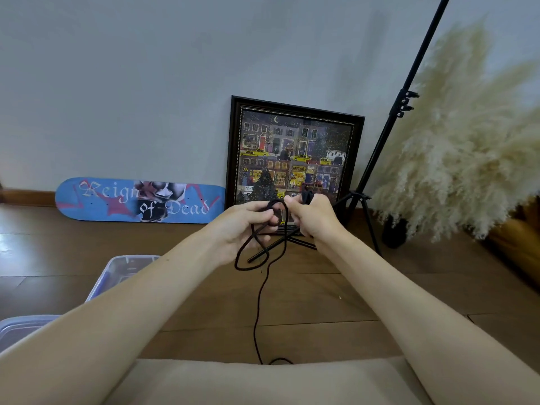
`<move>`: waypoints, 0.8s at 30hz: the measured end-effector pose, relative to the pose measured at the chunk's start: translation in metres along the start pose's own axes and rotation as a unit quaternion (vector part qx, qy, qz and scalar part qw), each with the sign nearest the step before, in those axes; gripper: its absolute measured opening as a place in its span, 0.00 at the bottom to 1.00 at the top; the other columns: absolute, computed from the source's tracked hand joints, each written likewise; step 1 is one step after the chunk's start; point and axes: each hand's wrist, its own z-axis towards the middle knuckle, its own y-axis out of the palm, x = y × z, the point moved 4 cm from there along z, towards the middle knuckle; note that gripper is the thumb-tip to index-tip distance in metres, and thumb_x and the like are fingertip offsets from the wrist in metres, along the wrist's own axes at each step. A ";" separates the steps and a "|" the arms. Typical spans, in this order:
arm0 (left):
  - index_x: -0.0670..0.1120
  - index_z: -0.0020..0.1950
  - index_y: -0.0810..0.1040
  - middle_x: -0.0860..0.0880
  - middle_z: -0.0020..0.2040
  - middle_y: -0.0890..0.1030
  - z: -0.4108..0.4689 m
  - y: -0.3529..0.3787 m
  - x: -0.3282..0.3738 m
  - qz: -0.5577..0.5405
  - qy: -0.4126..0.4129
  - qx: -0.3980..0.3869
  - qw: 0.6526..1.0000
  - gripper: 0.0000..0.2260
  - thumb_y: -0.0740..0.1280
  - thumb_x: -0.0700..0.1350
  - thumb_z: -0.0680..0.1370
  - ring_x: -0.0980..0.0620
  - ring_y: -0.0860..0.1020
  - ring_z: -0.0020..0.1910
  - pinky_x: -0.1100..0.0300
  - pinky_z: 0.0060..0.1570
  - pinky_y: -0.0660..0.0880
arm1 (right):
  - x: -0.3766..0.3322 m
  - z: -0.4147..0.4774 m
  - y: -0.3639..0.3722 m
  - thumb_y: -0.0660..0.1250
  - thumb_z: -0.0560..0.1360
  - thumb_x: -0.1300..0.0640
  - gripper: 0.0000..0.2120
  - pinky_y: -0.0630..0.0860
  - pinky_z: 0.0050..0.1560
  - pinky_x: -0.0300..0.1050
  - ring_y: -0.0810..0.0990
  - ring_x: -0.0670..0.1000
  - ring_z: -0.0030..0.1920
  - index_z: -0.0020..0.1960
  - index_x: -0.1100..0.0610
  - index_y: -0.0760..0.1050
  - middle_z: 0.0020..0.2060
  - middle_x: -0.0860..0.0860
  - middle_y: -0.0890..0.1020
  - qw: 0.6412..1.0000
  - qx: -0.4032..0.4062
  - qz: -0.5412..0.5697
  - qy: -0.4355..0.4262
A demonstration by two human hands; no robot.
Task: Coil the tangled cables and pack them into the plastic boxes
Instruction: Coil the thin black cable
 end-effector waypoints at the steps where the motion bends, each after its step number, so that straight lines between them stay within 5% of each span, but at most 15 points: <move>1: 0.47 0.53 0.80 0.52 0.36 0.80 -0.001 0.001 0.001 -0.020 -0.004 -0.007 1.000 0.08 0.63 0.39 0.79 0.58 0.80 0.33 0.66 0.29 0.75 | 0.000 0.000 -0.001 0.63 0.80 0.56 0.17 0.59 0.23 0.35 0.60 0.43 0.17 0.32 0.56 0.68 0.25 0.51 0.68 0.999 0.003 0.030 0.014; 5: 0.46 0.54 0.80 0.53 0.36 0.79 -0.003 0.004 0.001 -0.026 -0.002 -0.031 0.999 0.11 0.57 0.42 0.82 0.59 0.76 0.30 0.67 0.27 0.72 | 0.005 -0.003 0.002 0.63 0.80 0.58 0.17 0.57 0.21 0.37 0.59 0.44 0.18 0.33 0.56 0.67 0.25 0.52 0.67 0.992 0.005 0.114 0.055; 12: 0.45 0.49 0.82 0.51 0.32 0.68 -0.005 0.008 0.003 0.140 -0.025 -0.064 0.988 0.14 0.56 0.37 0.81 0.60 0.58 0.23 0.70 0.19 0.54 | 0.009 -0.003 -0.001 0.63 0.80 0.57 0.17 0.57 0.20 0.37 0.57 0.45 0.16 0.34 0.60 0.68 0.24 0.52 0.67 0.977 0.012 0.178 0.115; 17: 0.43 0.47 0.81 0.51 0.31 0.69 -0.009 0.009 0.007 0.143 -0.009 -0.042 0.989 0.15 0.55 0.44 0.81 0.59 0.57 0.22 0.68 0.19 0.52 | 0.011 0.001 -0.006 0.63 0.80 0.59 0.09 0.57 0.20 0.38 0.56 0.45 0.17 0.48 0.64 0.66 0.23 0.52 0.69 0.962 0.042 0.235 0.133; 22: 0.46 0.40 0.83 0.57 0.28 0.75 -0.009 0.002 0.005 0.270 0.009 -0.034 0.962 0.22 0.57 0.58 0.80 0.56 0.64 0.29 0.63 0.30 0.59 | 0.010 0.000 -0.005 0.62 0.81 0.59 0.15 0.57 0.24 0.39 0.57 0.45 0.17 0.36 0.60 0.66 0.27 0.54 0.67 0.964 0.052 0.225 0.129; 24: 0.48 0.37 0.83 0.54 0.40 0.81 -0.009 -0.005 0.007 0.324 0.015 -0.029 0.946 0.19 0.60 0.56 0.79 0.53 0.72 0.40 0.58 0.44 0.70 | 0.010 0.002 -0.003 0.62 0.81 0.57 0.15 0.57 0.22 0.38 0.57 0.44 0.17 0.36 0.61 0.70 0.27 0.54 0.67 0.968 0.041 0.214 0.121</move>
